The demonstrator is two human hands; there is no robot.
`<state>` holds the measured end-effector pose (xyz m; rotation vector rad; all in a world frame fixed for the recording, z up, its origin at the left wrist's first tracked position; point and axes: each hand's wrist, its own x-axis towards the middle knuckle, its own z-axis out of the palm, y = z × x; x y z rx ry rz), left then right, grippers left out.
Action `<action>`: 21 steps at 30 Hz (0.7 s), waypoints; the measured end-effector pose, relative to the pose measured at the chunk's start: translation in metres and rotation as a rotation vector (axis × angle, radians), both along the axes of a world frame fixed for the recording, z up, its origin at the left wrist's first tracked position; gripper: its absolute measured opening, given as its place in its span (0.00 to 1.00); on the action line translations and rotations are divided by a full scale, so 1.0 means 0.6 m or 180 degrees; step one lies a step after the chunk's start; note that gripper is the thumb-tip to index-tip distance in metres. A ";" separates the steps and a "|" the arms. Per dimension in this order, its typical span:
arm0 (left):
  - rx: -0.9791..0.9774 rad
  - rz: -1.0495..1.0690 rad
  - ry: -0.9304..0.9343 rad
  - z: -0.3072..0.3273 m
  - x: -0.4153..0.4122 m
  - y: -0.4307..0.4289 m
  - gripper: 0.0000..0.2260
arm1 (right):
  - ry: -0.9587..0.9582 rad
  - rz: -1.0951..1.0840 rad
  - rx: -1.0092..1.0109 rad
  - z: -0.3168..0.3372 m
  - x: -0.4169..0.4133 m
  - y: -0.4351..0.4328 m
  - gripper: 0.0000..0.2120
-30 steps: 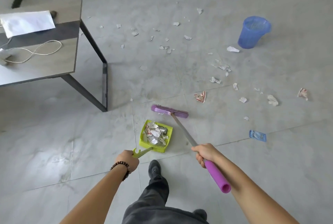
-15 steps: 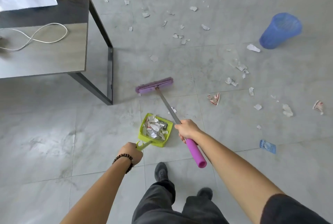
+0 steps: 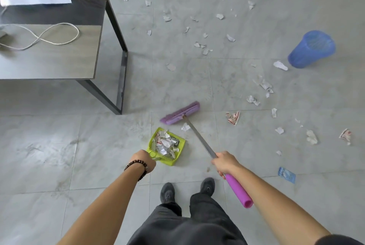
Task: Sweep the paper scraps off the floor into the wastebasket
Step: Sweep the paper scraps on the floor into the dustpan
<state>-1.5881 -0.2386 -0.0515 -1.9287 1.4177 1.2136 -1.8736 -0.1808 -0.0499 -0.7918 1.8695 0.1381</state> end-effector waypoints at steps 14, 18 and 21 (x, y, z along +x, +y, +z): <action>-0.0016 -0.0456 -0.0178 0.007 -0.074 0.009 0.11 | -0.0666 -0.1676 -0.0190 0.046 -0.118 0.016 0.06; 0.0054 -0.0547 -0.0264 0.000 -0.093 -0.006 0.07 | -0.0717 -0.1467 -0.0072 0.029 -0.094 0.019 0.09; 0.0075 -0.0481 -0.0281 -0.005 -0.099 -0.026 0.06 | -0.0658 -0.1087 0.0267 0.038 -0.087 0.050 0.12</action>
